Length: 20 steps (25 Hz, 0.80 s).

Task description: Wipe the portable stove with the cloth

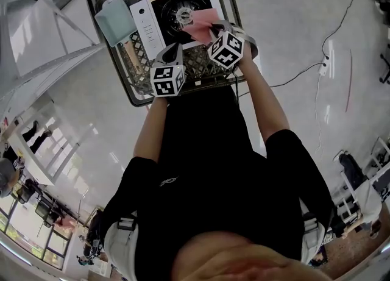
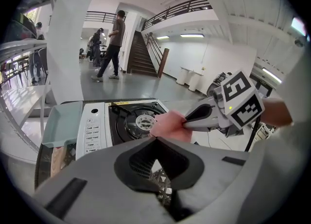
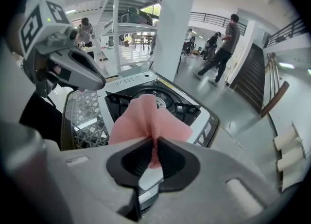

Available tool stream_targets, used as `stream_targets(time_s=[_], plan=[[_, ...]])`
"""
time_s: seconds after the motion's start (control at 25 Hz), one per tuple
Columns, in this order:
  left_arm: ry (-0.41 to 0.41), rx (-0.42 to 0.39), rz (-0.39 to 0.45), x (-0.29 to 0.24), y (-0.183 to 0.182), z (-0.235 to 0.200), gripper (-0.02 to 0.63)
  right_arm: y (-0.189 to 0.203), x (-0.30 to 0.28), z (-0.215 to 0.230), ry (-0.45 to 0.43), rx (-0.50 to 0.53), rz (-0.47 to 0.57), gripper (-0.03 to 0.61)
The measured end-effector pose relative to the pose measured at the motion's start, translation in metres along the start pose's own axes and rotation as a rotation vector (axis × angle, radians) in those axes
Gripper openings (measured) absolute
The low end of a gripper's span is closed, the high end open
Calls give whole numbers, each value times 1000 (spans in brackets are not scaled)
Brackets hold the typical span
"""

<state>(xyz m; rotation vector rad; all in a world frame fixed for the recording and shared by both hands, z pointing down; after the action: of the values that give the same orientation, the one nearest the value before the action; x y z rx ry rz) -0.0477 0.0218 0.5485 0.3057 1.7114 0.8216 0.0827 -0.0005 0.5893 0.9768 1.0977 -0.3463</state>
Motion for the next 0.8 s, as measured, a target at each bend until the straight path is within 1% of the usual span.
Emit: stream_targets(time_s=[0.28, 0.36, 0.52, 0.8], plan=[[-3, -3, -2, -1, 1, 1, 0, 16, 3, 5, -3, -25, -8, 34], [-1, -5, -3, -1, 0, 2, -1, 20, 5, 8, -8, -53, 0, 34], [3, -11, -3, -1, -2, 5, 0, 30, 12, 17, -15, -147, 28, 34], [-2, -15, -8, -1, -1, 5, 0, 57, 13, 31, 20, -208, -7, 32]])
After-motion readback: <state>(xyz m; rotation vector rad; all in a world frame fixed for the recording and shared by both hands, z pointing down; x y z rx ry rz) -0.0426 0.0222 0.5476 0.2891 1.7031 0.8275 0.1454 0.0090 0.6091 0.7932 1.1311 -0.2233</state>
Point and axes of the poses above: the fingertips, and each gripper's own axes: x backward along the fingers, z to its right, y out of its underside, the point moved 3 cm from there along x, backward along the fingers, and after that the axes turned 15 degrees about -y, right-handed, at the moved point
